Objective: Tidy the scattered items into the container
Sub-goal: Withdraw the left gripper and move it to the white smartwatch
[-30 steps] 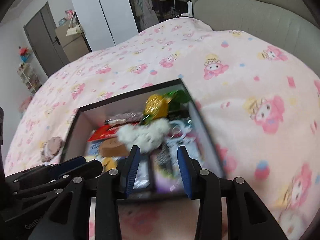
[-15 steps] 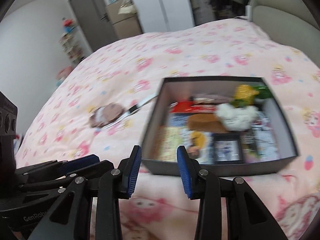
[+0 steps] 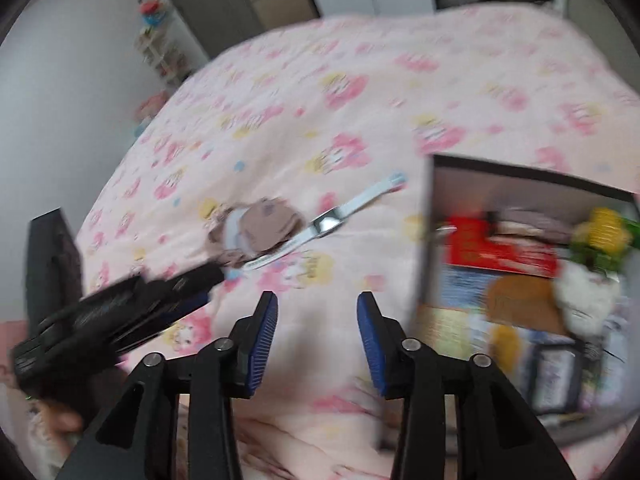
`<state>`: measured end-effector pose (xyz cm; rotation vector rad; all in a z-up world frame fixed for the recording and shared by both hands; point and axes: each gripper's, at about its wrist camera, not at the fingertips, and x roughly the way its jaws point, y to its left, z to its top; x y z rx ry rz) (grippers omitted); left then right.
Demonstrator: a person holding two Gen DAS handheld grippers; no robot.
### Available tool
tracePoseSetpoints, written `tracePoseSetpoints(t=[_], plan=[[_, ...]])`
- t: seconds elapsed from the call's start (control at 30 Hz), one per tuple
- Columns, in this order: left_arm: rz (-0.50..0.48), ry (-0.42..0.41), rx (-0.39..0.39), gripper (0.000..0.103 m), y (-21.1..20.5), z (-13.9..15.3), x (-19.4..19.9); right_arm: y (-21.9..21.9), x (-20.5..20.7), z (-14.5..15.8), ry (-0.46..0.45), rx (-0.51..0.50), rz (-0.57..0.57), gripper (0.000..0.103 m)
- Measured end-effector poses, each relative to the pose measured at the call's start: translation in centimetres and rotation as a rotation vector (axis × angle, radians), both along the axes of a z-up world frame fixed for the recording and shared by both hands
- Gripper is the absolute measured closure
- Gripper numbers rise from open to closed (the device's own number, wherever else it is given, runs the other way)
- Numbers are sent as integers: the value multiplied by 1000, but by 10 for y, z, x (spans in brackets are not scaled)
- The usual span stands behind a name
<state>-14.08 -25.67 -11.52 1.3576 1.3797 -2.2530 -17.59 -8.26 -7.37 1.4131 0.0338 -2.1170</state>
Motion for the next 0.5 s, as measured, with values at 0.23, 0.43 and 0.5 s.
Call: tracePoseSetpoints(t=[0.23,0.43,0.5], plan=[[63,-122,87,49,-24,-80,-50,-39,-81,-46,-63,158,-124,56],[203,-86,179,53,-49,-92,-36,-62,-105,-61,-13,278,-161,34],[220,-99,139,53,-49,-91,-34,-70,-105,-60,0,275,-151,34]])
